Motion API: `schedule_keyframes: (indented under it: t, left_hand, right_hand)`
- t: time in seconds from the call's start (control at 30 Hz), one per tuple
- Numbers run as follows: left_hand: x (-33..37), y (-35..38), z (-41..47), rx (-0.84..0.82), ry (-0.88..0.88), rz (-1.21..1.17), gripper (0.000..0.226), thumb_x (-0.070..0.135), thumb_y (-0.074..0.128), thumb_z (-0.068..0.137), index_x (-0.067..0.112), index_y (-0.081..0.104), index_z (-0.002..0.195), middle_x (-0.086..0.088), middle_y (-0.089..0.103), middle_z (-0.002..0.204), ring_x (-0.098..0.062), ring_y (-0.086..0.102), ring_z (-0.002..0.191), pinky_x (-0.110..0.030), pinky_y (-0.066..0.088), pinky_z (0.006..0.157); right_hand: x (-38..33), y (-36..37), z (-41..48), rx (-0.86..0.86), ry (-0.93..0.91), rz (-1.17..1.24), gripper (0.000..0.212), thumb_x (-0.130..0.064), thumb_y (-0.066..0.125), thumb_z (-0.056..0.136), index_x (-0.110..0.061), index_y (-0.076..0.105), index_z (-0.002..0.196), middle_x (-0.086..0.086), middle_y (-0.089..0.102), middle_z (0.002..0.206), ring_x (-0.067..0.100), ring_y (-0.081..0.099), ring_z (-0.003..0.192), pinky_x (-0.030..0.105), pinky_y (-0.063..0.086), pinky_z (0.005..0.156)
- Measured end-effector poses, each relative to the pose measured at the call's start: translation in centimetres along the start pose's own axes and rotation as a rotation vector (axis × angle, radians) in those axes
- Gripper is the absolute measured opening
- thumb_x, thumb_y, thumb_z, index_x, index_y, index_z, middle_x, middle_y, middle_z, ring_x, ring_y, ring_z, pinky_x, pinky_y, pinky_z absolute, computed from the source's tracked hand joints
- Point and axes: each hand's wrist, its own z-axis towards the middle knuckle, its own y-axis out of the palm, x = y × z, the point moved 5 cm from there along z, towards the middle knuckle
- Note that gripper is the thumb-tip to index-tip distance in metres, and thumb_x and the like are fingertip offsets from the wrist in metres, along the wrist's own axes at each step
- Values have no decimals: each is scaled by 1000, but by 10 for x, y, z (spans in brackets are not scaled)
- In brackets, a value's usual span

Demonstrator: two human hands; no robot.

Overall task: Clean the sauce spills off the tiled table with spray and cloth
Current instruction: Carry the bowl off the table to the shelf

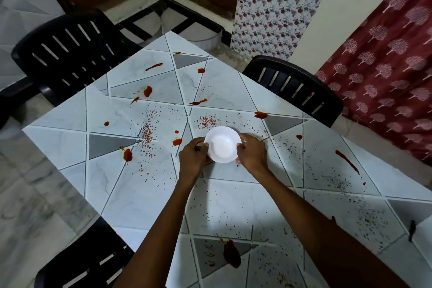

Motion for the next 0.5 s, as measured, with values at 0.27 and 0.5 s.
schedule_keyframes:
  t: [0.27,0.5]
  left_hand:
    - [10,-20,-47,121,72,9,15,28,68,91,17,77,91,4,76,88,-13,71,86,-30,54,83]
    - [1,-26,-137,-80,111,139,38,47,56,95,28,67,126,4,70,109,-20,69,92,-44,58,83]
  right_hand:
    - [10,-20,-56,34,-47,197,31,-10,59,97,-15,71,125,-1,76,99,21,72,55,44,63,70]
    - [49,-50,-158,-21,-132,301,35,-11,63,96,-22,67,129,-5,75,94,14,73,60,40,64,61]
